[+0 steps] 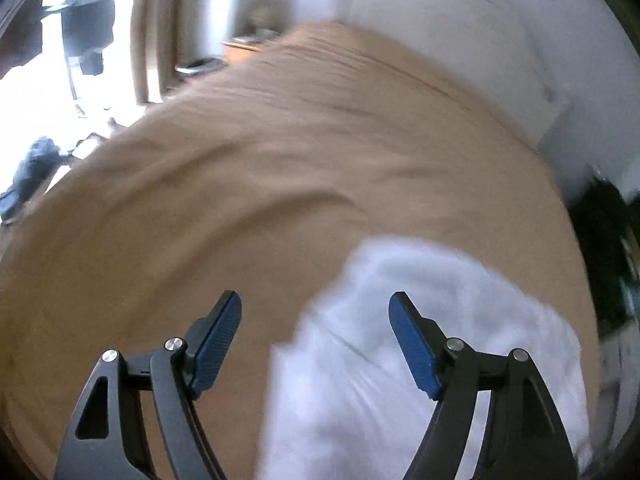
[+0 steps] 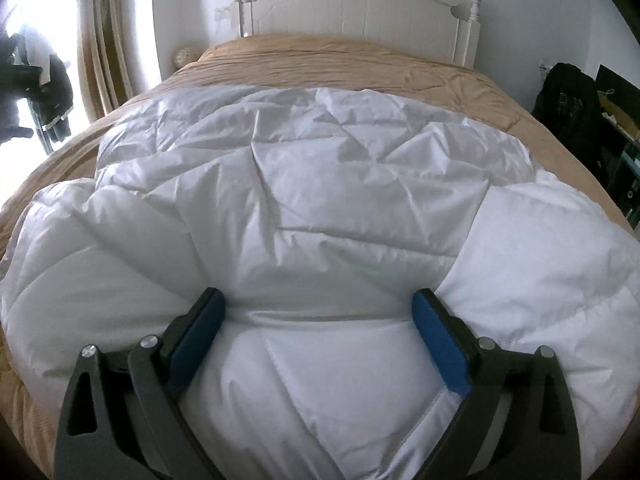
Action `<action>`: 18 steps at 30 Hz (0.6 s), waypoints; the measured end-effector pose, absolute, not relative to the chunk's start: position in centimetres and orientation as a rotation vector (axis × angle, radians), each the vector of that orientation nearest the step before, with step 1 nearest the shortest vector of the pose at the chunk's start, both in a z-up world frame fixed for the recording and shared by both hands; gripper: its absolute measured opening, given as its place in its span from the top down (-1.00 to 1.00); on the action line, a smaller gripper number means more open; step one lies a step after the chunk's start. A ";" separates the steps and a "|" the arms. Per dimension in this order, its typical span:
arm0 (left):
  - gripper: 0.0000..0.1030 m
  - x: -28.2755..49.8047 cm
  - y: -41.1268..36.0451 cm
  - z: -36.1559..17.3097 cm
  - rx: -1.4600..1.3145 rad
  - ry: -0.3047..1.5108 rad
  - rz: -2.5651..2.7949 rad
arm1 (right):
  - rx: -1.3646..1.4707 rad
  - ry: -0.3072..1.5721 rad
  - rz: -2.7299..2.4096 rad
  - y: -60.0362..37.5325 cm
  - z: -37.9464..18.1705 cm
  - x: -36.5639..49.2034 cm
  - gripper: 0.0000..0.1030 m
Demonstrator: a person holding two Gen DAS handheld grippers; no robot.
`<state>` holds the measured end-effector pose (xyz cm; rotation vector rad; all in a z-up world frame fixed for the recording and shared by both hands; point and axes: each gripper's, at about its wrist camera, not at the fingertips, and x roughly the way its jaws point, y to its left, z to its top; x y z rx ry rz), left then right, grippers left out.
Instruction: Fold large clothes
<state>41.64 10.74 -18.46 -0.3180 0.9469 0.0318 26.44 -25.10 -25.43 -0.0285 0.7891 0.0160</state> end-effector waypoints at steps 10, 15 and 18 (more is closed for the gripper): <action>-0.86 35.7 -6.0 -27.0 0.182 0.862 -0.036 | -0.031 0.780 0.004 -24.4 -26.1 26.2 -0.87; -0.99 36.3 -3.0 -28.3 0.077 0.860 -0.026 | -0.024 0.736 -0.054 -26.7 -24.6 25.0 -0.85; -0.99 36.0 -2.3 -28.0 0.120 0.838 -0.007 | -0.015 0.697 -0.148 -29.7 -23.9 23.5 -0.85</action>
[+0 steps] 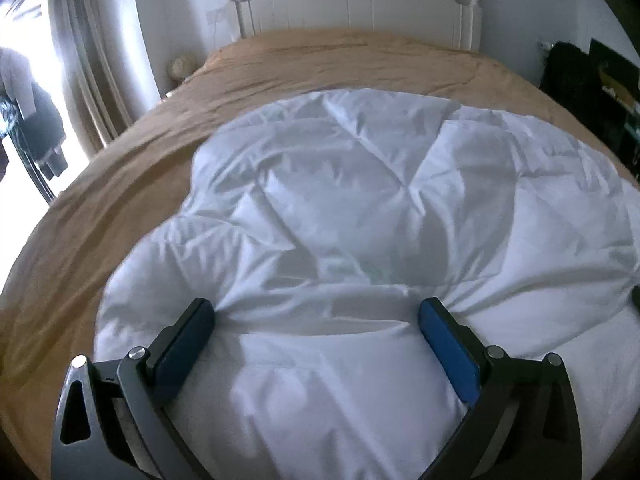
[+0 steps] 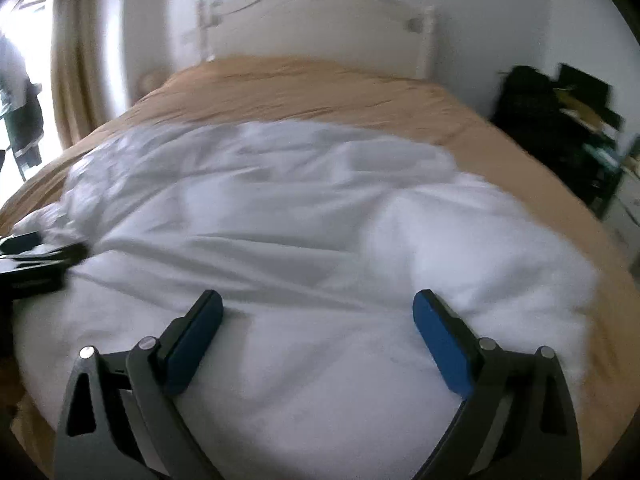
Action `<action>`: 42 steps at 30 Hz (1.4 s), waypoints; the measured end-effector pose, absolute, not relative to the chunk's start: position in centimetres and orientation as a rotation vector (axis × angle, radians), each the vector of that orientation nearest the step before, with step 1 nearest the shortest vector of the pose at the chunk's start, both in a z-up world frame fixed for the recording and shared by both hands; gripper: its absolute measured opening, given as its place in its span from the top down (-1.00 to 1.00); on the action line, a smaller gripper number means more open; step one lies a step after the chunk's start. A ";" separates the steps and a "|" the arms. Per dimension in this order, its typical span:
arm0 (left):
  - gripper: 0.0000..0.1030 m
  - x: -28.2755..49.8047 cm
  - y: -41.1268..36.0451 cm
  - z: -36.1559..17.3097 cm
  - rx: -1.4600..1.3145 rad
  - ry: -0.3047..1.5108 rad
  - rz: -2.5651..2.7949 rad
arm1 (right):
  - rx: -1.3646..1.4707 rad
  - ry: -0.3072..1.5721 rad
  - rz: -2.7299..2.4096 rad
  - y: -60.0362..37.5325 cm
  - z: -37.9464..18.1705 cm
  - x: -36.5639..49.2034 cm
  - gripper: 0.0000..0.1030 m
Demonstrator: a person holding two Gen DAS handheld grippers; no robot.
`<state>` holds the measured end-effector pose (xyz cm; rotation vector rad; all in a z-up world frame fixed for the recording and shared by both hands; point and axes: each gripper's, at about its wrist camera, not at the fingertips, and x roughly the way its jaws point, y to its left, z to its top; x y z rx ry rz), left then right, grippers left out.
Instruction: Fold large clothes
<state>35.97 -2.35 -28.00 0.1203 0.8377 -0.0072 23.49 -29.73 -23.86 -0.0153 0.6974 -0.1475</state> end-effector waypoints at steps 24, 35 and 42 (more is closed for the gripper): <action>-0.93 30.8 -3.3 -21.7 0.089 0.605 -0.049 | 0.120 0.723 -0.282 -36.9 -26.4 22.7 -0.90; -0.99 33.1 -5.3 -28.3 0.094 0.784 -0.097 | 0.148 0.754 -0.162 -32.8 -19.7 24.3 -0.83; -0.99 32.4 -5.4 -28.3 0.098 0.806 -0.104 | 0.040 1.052 -0.150 -28.6 -22.8 35.0 -0.84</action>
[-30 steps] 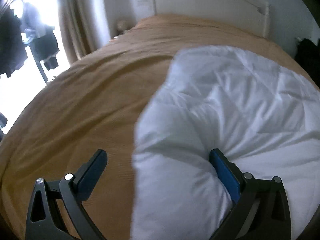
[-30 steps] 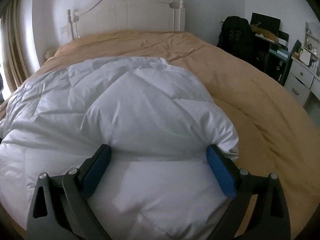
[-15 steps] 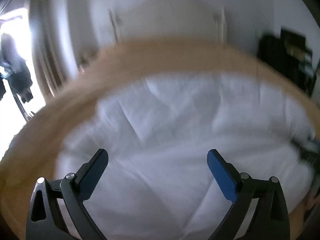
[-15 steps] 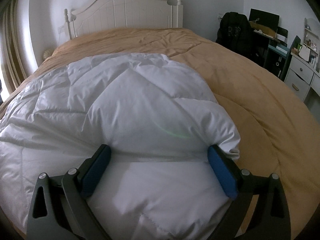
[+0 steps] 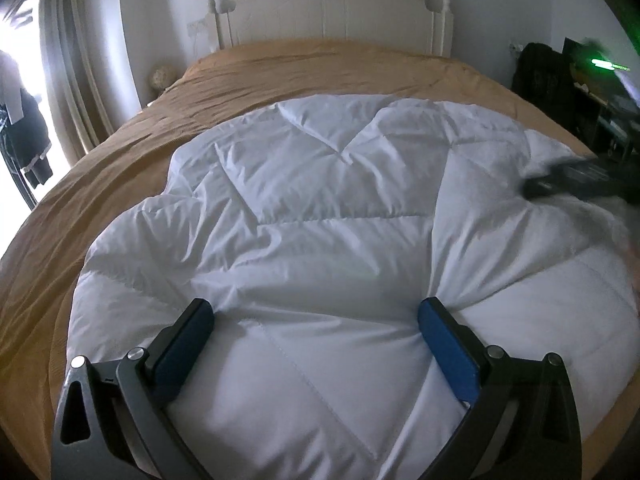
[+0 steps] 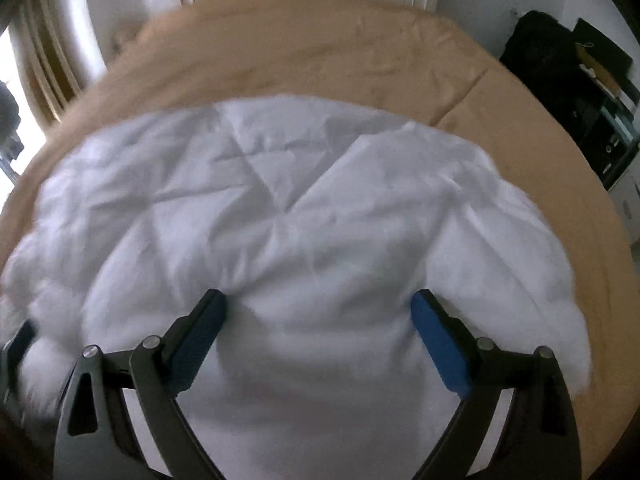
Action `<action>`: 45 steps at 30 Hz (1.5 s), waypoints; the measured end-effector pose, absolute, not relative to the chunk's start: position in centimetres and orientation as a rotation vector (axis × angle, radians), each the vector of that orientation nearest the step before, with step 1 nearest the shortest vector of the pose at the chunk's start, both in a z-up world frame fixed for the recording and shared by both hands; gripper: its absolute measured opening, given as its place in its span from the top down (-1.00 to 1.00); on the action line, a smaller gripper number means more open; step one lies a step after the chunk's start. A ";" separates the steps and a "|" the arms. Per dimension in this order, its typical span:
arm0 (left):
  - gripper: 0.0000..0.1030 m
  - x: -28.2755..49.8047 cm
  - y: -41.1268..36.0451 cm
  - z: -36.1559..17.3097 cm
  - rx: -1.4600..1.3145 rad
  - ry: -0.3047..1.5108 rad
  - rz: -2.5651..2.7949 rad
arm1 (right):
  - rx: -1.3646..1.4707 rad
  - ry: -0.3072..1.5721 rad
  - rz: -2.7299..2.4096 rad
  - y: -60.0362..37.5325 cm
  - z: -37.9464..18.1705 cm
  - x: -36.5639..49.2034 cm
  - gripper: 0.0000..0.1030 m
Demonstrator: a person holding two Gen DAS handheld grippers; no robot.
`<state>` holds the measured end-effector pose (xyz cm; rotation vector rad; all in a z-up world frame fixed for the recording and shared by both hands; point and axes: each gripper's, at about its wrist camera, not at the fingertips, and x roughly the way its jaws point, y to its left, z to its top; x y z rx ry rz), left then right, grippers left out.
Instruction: Fold large clothes
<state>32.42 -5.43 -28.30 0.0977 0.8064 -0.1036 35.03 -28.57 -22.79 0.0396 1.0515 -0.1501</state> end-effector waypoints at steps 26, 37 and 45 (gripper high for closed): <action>-0.98 32.8 -4.6 -27.3 0.054 0.868 -0.114 | 0.174 1.080 0.010 -34.1 -22.4 30.2 -0.60; -0.98 41.7 -10.5 -25.8 0.157 1.052 -0.173 | 0.140 0.985 0.009 -33.3 -25.3 29.5 -0.91; -1.00 52.6 -10.9 -28.1 0.123 1.104 -0.139 | 0.110 0.964 -0.003 -32.6 -25.7 28.0 -0.93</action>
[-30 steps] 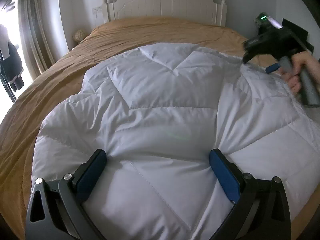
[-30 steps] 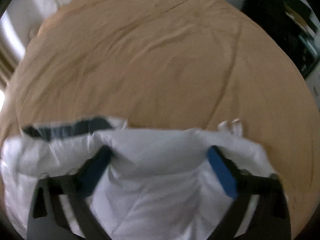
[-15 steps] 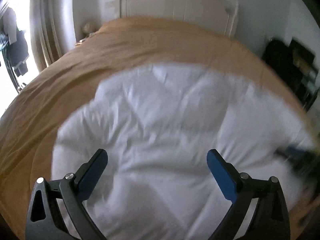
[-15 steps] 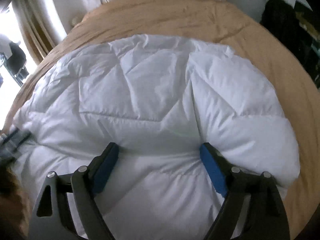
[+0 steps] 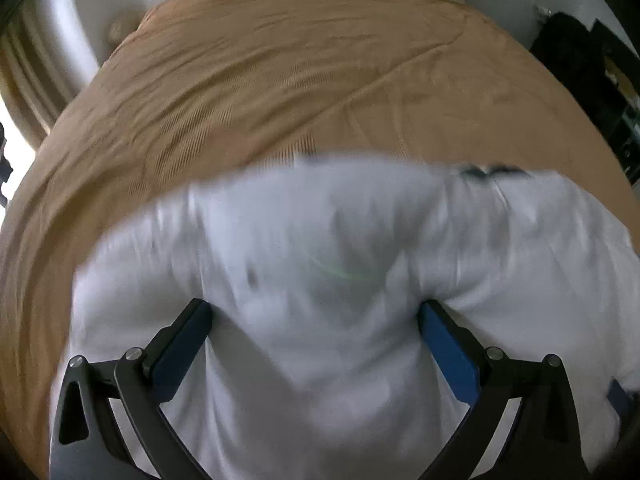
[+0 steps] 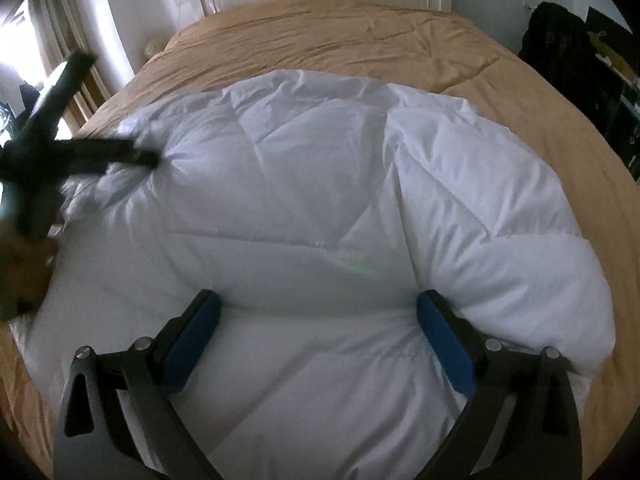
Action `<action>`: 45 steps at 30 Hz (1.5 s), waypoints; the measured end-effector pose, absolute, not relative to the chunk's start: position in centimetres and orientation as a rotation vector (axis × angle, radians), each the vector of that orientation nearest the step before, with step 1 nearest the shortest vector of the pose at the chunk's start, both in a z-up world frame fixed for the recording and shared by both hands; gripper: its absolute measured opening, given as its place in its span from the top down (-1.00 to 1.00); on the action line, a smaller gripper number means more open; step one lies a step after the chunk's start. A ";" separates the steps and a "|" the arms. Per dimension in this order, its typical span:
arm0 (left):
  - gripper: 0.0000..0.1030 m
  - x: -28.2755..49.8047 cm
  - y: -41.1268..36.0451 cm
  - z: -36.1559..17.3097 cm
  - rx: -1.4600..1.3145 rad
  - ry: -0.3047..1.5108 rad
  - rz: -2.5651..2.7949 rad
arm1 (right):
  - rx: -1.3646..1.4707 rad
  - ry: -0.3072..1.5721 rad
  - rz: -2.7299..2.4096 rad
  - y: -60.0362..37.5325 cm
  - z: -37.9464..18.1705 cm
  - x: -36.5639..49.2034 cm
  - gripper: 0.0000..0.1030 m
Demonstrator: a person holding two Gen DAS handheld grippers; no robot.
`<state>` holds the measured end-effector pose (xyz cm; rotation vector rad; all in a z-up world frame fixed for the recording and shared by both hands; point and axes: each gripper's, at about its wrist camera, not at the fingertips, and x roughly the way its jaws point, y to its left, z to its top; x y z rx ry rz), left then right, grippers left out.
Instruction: Fold large clothes
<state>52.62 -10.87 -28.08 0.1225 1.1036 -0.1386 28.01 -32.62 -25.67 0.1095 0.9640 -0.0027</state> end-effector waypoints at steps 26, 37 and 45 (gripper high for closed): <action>-0.99 31.8 2.1 -27.4 0.053 0.951 0.029 | 0.091 0.866 -0.304 -38.9 -23.9 20.3 -0.98; -0.97 22.7 13.6 -29.3 -0.762 0.981 -0.091 | 0.897 0.805 -0.058 -46.7 -26.8 12.0 -0.98; -0.99 25.0 10.5 -32.3 -0.825 0.974 -0.188 | 0.980 0.819 0.054 -45.3 -28.8 13.7 -1.00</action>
